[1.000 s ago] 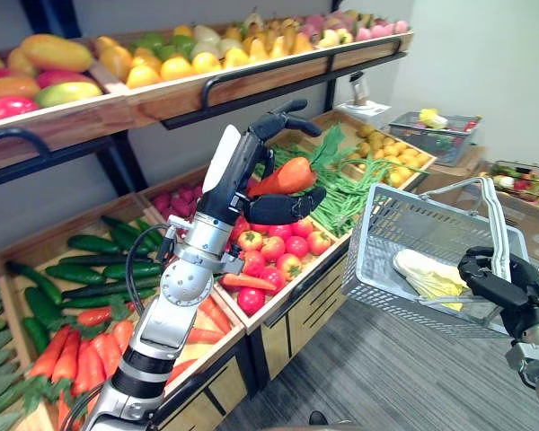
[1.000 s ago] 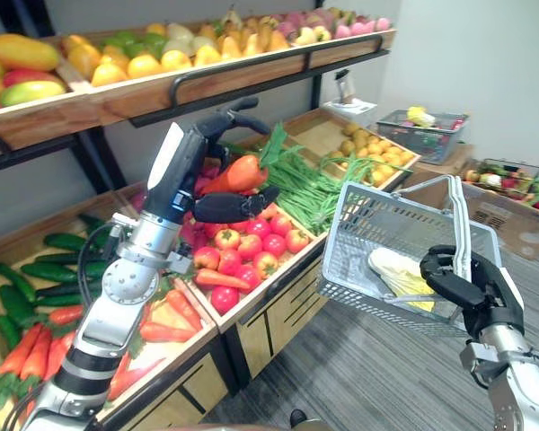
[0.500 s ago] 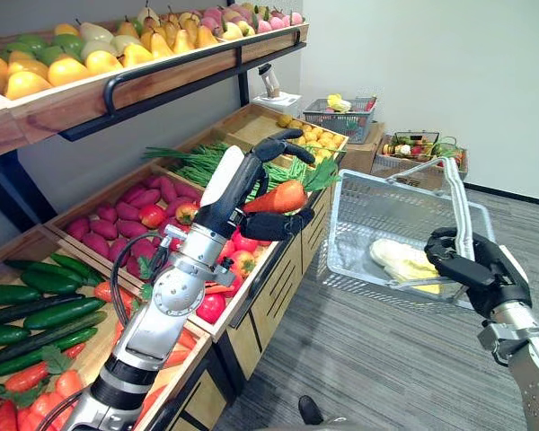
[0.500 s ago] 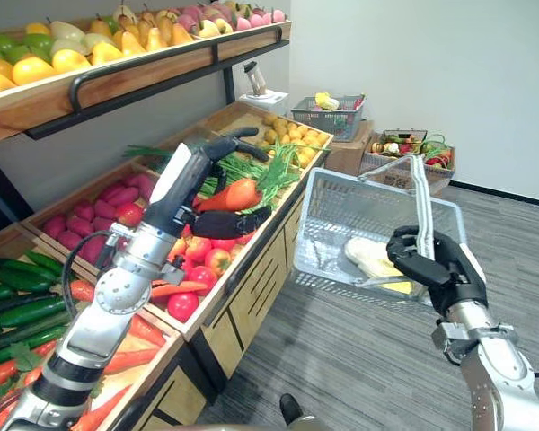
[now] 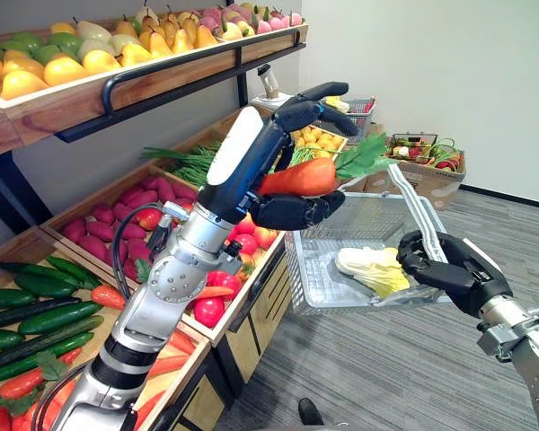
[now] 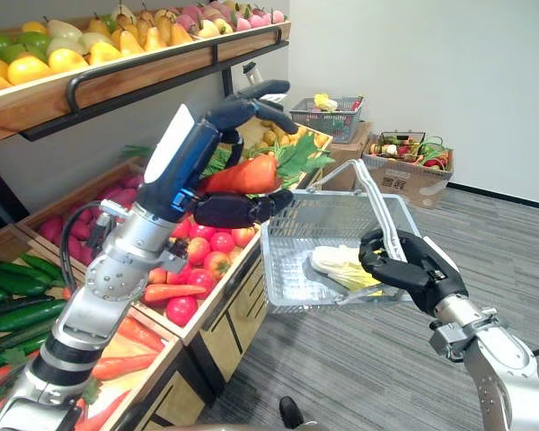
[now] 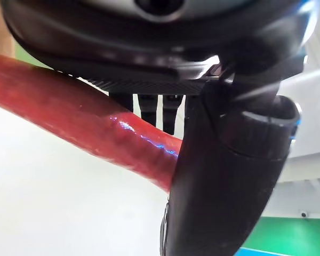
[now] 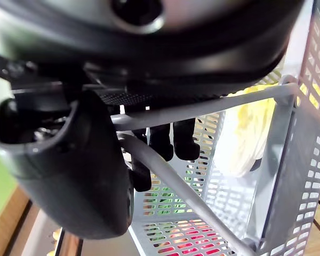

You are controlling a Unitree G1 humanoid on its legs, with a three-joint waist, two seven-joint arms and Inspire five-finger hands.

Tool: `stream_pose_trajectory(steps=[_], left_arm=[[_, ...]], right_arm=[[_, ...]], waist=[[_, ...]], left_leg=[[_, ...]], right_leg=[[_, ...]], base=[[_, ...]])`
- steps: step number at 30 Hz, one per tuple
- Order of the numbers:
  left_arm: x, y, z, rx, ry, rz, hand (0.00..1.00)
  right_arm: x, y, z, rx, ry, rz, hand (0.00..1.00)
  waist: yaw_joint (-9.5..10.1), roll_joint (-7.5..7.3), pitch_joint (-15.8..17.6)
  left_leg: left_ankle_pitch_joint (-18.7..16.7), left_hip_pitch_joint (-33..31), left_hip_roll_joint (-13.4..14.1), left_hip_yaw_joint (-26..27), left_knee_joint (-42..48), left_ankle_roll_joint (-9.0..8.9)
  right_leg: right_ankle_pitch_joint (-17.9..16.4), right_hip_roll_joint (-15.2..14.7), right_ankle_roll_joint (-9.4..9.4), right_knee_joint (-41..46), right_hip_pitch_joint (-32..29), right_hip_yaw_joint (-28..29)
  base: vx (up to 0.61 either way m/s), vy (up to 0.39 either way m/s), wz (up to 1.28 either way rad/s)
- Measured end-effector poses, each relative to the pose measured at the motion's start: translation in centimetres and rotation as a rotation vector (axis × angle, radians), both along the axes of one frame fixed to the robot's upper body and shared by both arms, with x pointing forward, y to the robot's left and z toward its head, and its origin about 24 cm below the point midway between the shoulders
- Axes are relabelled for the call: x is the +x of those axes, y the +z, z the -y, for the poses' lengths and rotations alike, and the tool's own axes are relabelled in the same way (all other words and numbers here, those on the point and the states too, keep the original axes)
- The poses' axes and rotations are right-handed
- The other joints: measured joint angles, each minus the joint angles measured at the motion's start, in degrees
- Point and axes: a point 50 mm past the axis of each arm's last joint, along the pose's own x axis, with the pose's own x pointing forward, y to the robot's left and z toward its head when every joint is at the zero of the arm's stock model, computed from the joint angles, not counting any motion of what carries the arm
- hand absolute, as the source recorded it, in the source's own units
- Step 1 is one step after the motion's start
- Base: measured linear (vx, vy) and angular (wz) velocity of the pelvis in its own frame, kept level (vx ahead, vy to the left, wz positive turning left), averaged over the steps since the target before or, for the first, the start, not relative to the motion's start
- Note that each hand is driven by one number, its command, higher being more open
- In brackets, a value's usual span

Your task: Pick vegetable in the basket

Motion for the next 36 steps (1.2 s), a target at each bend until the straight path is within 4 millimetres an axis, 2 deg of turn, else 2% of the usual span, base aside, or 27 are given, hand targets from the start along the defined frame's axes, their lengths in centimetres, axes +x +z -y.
stream_pose_trajectory(steps=[6, 12, 18, 26, 36], left_arm=[[-1.0, -0.3, 1.2, 0.107, -0.083, 0.000, 0.00], [-0.9, -0.6, 0.5, 0.195, -0.063, -0.011, 0.00], [-1.2, -2.0, -0.5, 0.236, -0.047, -0.069, 0.00], [-1.5, -2.1, -2.4, 0.243, 0.014, -0.074, 0.00], [-2.2, -5.0, -3.2, 0.329, 0.000, -0.226, 0.00]], right_arm=[[0.3, 1.2, -0.8, -0.130, 0.093, -0.004, 0.00], [0.9, 2.6, -1.5, -0.225, 0.146, 0.034, 0.00], [2.1, 4.3, -2.6, -0.286, 0.199, 0.101, 0.00], [2.3, 4.4, -2.7, -0.297, 0.188, 0.106, 0.00], [2.4, 4.4, -2.6, -0.295, 0.181, 0.106, 0.00]], waist=[[1.00, -0.02, -0.6], [2.58, -0.62, -1.0], [2.98, -1.37, -1.4], [4.70, -1.81, -1.5], [5.61, -2.54, -1.1]], left_leg=[[0.0, -0.7, 0.0, -1.3, 0.3, 0.00], [0.0, -1.0, 0.4, -2.7, 0.8, -0.01], [0.0, -1.1, 0.7, -3.4, 0.9, -0.02], [0.0, -1.6, 0.8, -4.5, 1.1, -0.01], [0.0, -2.0, 0.9, -5.1, 1.3, -0.01]], right_leg=[[0.0, -0.6, 0.01, -0.3, 0.3, -1.1], [-0.2, -1.0, 0.21, -1.0, 1.2, -2.4], [0.2, -1.1, -0.14, -1.7, 1.7, -3.3], [0.2, -1.3, -0.06, -1.7, 1.8, -4.4], [-0.1, -1.5, -0.46, -1.7, 1.8, -5.0]], base=[[0.00, 0.022, 0.10], [0.01, 0.017, 0.11], [0.03, 0.019, 0.07], [0.02, 0.019, 0.07], [0.00, 0.010, 0.02]])
